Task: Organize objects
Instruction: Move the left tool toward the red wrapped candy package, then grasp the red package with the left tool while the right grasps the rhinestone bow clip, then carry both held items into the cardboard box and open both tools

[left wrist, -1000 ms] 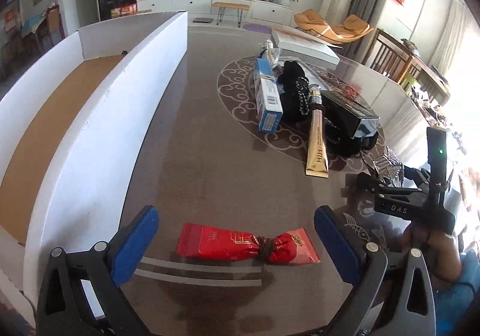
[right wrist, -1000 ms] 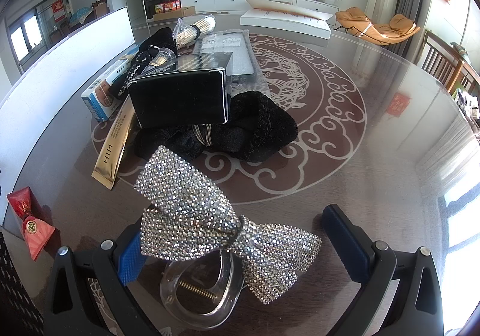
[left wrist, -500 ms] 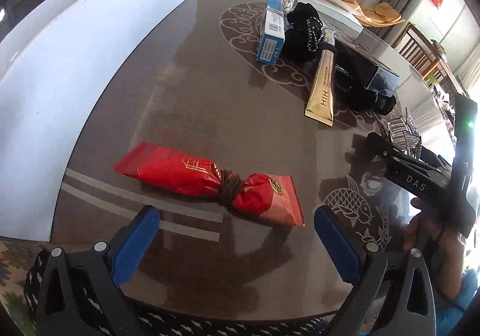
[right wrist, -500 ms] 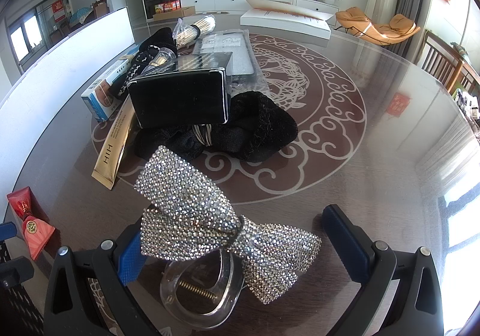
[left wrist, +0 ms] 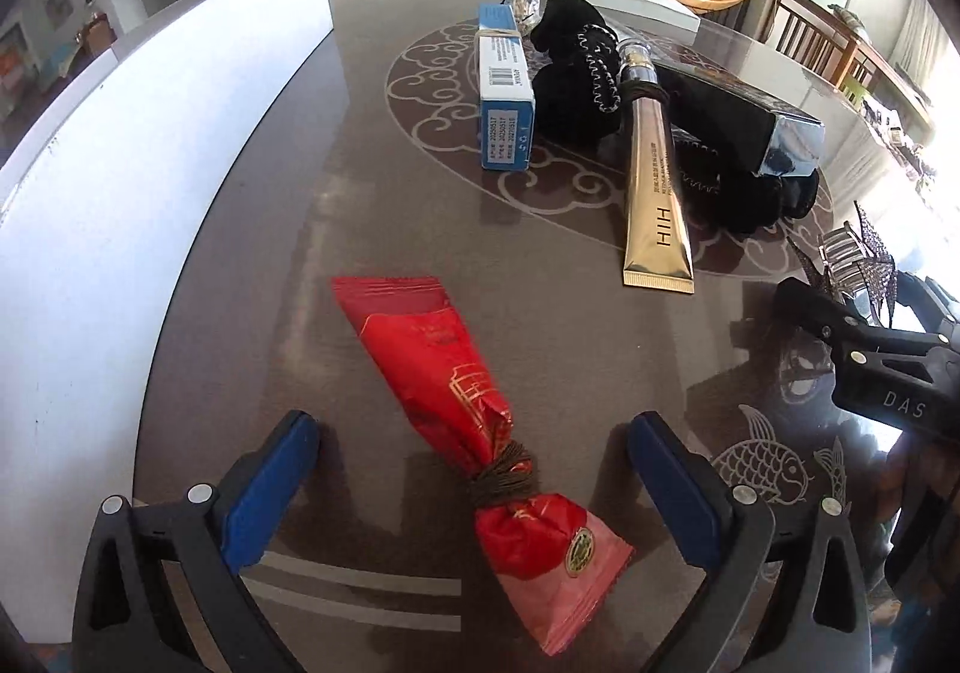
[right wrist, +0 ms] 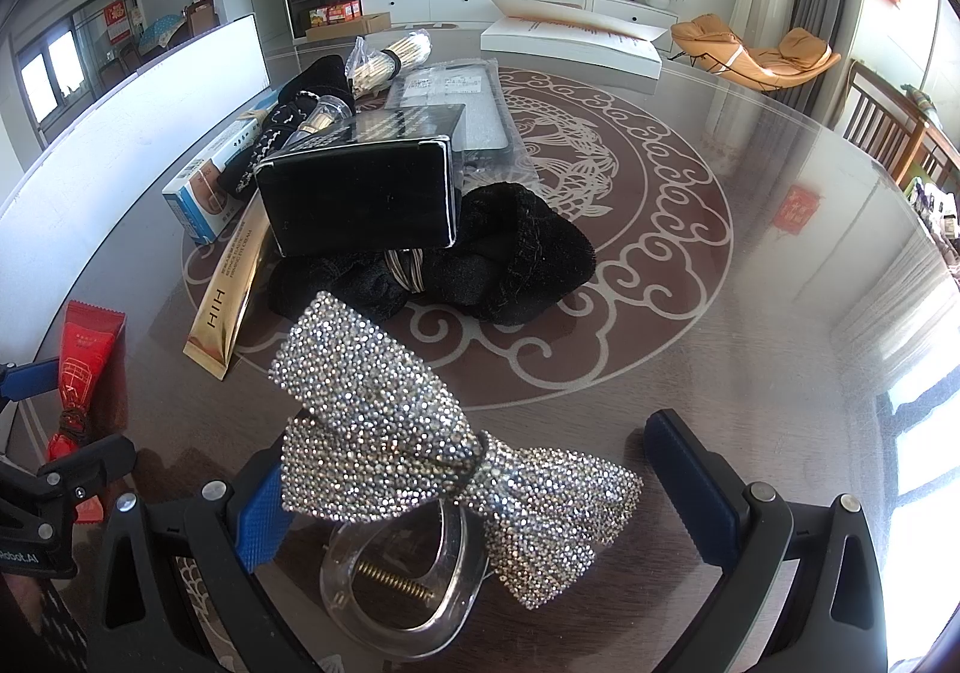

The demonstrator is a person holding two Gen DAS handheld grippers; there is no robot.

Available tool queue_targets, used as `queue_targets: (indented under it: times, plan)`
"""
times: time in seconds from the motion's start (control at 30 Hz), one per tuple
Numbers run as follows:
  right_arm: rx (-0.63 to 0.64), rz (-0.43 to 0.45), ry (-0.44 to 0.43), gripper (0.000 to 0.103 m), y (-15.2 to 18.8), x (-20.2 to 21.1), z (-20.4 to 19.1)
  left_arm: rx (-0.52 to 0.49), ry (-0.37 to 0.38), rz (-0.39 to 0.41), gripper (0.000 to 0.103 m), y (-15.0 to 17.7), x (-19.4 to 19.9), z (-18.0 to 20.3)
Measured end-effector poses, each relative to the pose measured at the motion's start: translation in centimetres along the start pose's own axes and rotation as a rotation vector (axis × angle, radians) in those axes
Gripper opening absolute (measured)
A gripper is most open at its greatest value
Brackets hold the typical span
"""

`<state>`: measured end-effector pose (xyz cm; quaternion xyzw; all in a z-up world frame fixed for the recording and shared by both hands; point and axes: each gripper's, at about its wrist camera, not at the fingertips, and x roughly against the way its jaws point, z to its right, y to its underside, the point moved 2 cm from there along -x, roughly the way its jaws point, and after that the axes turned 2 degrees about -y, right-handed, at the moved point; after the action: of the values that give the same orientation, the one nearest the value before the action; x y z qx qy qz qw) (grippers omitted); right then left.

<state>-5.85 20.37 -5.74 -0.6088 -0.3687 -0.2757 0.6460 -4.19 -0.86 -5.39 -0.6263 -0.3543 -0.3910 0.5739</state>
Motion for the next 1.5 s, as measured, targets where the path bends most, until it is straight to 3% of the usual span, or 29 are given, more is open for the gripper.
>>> queue_targets:
  times: [0.13,0.23,0.27,0.3,0.33,0.37,0.5,0.57,0.67,0.73,0.93,1.1,1.27,1.4,1.5]
  plan:
    - [0.012,-0.006,-0.01,0.103,0.0,0.0,0.0,0.022,-0.012,0.016,0.103,0.9,0.4,-0.3]
    - [-0.007,-0.032,-0.121,0.103,0.2,1.0,1.4,0.006,-0.012,0.038,0.1,1.5,0.5,0.7]
    - [-0.037,-0.019,-0.161,0.103,0.3,1.8,2.4,-0.004,-0.008,0.079,0.077,1.6,0.9,0.8]
    - [-0.056,-0.015,-0.179,0.103,0.3,2.5,3.2,-0.011,-0.009,0.113,0.062,1.5,1.2,0.5]
    - [-0.056,-0.018,-0.187,0.103,0.2,2.9,3.7,-0.017,-0.003,0.124,0.035,1.3,1.4,0.6]
    - [-0.045,-0.029,-0.2,0.103,-0.1,3.1,4.0,-0.021,0.005,0.125,0.021,1.2,1.4,0.7]
    - [0.007,-0.099,-0.247,0.103,-1.1,3.3,2.6,-0.011,0.045,0.155,0.02,1.8,2.0,0.7]
    - [0.016,-0.124,-0.182,0.103,-1.2,2.9,1.8,0.015,0.058,0.177,0.018,2.3,2.5,0.0]
    - [-0.07,-0.128,-0.186,0.078,-0.5,2.3,2.4,0.063,0.083,0.198,0.018,3.1,3.2,-1.1]
    - [-0.105,-0.097,-0.207,0.074,-0.2,3.0,2.7,0.077,0.086,0.215,0.018,3.6,3.8,-1.6]
    - [-0.024,0.004,-0.24,0.074,-0.9,7.8,1.3,0.152,0.147,0.299,0.018,3.5,6.8,-2.9]
    - [0.01,0.059,-0.328,0.074,-3.6,11.2,-1.4,0.265,0.218,0.408,0.018,3.1,12.0,-7.2]
    - [0.142,0.12,-0.497,0.074,-8.7,13.4,-11.3,0.371,0.136,0.502,0.018,1.3,17.1,-15.6]
    - [0.287,0.128,-0.629,0.074,-12.3,13.0,-22.9,0.473,0.034,0.422,0.018,0.6,15.8,-23.5]
    - [0.365,0.055,-0.689,0.075,-13.5,10.3,-31.0,0.524,-0.012,0.334,0.018,0.5,13.2,-27.3]
